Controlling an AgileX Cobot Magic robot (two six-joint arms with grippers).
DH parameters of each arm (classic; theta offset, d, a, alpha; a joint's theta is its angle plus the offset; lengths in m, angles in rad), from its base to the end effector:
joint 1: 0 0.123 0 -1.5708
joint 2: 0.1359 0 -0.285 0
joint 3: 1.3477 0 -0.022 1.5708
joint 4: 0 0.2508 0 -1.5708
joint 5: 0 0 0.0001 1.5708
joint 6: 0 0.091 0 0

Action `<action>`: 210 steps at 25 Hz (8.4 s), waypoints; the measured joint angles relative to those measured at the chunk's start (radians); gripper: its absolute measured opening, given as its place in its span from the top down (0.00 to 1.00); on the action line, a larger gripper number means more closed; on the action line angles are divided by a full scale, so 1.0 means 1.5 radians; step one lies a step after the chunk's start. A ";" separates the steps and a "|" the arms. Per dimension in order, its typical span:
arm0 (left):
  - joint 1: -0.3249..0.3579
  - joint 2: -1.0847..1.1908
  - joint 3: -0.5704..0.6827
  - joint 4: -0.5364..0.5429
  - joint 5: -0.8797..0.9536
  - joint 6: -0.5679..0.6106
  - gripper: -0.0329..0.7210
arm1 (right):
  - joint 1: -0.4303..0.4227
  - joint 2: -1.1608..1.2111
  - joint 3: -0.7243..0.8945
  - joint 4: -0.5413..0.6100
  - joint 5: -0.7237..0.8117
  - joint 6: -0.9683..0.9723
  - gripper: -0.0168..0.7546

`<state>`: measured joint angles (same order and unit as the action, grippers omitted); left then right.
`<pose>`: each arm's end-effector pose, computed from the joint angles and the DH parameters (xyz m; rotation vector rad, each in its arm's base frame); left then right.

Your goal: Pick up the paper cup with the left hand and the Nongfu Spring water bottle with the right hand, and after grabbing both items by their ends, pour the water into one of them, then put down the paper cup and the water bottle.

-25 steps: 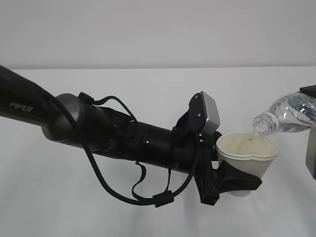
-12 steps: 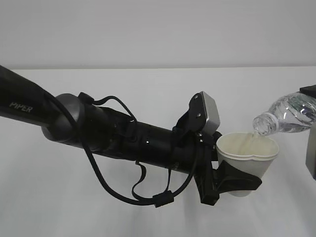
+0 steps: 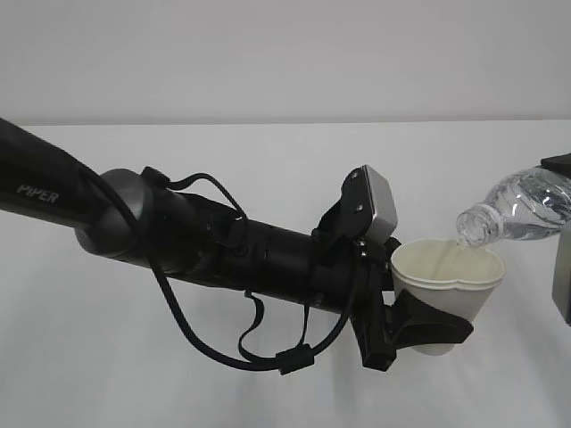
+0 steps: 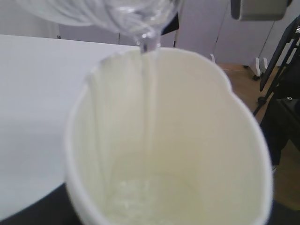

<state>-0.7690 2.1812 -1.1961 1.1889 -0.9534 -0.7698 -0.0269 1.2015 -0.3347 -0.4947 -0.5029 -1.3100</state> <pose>0.2550 -0.3426 0.1258 1.4169 1.4558 -1.2140 0.2122 0.0151 0.2109 -1.6343 1.1809 -0.9696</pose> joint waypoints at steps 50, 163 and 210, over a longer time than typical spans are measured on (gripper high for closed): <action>0.000 0.000 0.000 0.000 0.000 0.000 0.43 | 0.010 0.000 0.000 -0.004 0.004 -0.011 0.53; 0.000 0.000 0.000 0.010 0.001 0.000 0.43 | 0.010 -0.001 0.000 -0.002 0.006 -0.043 0.53; 0.000 0.000 0.000 0.012 0.001 0.000 0.45 | 0.010 -0.001 -0.001 -0.002 0.016 -0.059 0.53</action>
<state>-0.7690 2.1812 -1.1961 1.2074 -0.9517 -0.7698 -0.0118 1.1998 -0.3359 -0.4980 -0.4785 -1.3991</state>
